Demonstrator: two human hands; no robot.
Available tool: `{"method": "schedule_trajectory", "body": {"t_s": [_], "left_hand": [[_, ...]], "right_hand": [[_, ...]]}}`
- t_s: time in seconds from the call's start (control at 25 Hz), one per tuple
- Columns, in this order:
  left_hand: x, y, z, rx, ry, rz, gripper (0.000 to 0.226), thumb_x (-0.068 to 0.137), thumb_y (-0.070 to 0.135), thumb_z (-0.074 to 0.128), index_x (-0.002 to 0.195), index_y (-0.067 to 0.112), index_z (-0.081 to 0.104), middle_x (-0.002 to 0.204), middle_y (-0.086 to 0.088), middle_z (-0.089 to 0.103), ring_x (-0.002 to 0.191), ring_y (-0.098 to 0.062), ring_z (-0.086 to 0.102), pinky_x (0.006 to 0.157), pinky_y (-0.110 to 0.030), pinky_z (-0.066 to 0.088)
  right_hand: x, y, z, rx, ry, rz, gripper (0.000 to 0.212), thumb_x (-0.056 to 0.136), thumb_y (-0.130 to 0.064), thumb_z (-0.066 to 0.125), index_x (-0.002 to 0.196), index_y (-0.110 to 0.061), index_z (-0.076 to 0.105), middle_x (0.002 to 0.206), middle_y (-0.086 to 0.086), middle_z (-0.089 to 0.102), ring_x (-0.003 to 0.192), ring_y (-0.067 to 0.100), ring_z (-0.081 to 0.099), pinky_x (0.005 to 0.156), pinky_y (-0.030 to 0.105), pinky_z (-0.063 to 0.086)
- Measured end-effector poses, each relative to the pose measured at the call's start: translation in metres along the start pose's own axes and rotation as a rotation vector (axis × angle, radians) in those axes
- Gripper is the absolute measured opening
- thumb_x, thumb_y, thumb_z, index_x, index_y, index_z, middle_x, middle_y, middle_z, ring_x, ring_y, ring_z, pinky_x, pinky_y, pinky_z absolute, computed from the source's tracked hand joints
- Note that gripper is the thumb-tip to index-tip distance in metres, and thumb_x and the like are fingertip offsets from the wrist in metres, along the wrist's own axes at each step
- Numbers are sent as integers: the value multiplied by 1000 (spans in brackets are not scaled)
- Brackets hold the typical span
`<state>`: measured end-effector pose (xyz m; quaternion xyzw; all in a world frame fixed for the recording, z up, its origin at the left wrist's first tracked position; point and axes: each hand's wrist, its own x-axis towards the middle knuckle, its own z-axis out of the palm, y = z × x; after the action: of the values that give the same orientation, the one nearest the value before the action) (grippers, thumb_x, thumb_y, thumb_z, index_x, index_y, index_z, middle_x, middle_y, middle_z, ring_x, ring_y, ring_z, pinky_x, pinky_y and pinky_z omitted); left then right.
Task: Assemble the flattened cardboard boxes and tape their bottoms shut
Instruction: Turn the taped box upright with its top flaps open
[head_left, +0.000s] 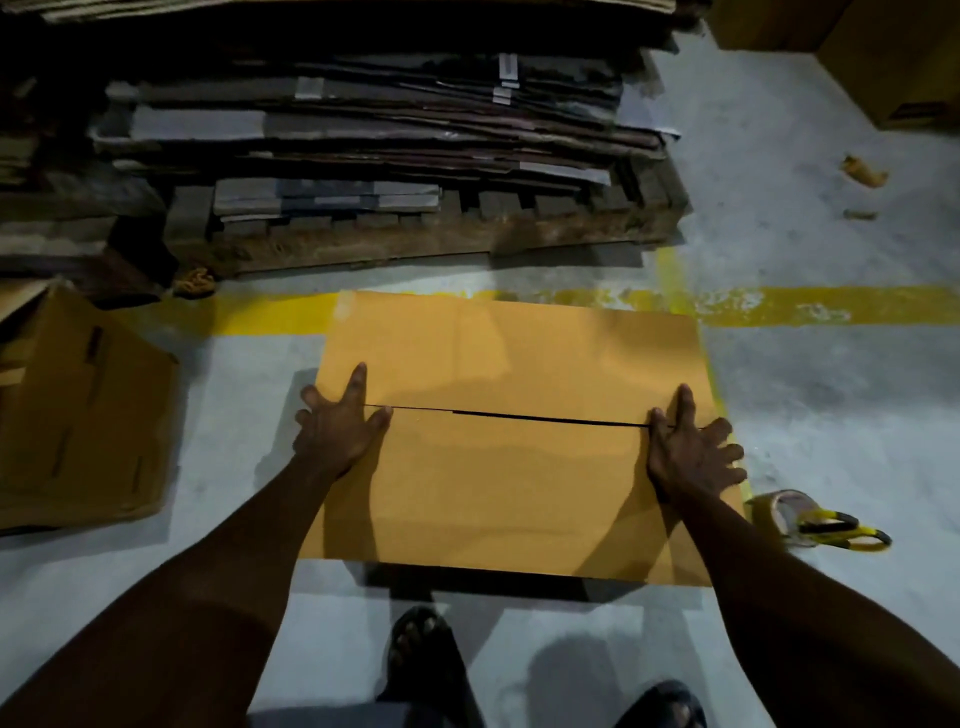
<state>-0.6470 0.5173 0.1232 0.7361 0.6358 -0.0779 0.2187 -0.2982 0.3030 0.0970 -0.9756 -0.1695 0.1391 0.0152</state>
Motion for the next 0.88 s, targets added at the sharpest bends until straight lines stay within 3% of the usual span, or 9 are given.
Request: {"method": "schedule_trajectory", "body": {"t_s": [0.2,0.48,0.64,0.88], "left_hand": [[-13,-7,-24,11,70,30,72,90,65,41,149,46,6,142,-23,15,118,-50,37,95,-58,41],[-61,-49,-168,1,273,41,69,91,66,34,150,46,6,137,-28,26,114,-50,39,92,-55,40],[-121,-99,-259,-52,390,-71,69,89,68,38,149,47,11,144,-21,17,122,-48,34,98,-57,38],[-224,-224,-354,-152,552,-278,73,87,68,42,150,45,12,143,-21,19,120,-47,37,97,-54,39]], "right_hand": [[-7,-12,-21,29,91,-5,59,94,-67,31,147,-42,24,132,25,40,115,46,43,95,58,35],[-80,-86,-119,169,156,-121,59,94,-67,32,146,-40,26,133,26,41,116,47,42,94,58,35],[-142,-149,-187,252,168,-259,58,95,-67,32,146,-41,27,135,26,40,118,46,41,96,59,33],[-264,-261,-255,288,157,-590,59,95,-65,33,148,-39,28,137,27,38,119,48,40,98,59,32]]}}
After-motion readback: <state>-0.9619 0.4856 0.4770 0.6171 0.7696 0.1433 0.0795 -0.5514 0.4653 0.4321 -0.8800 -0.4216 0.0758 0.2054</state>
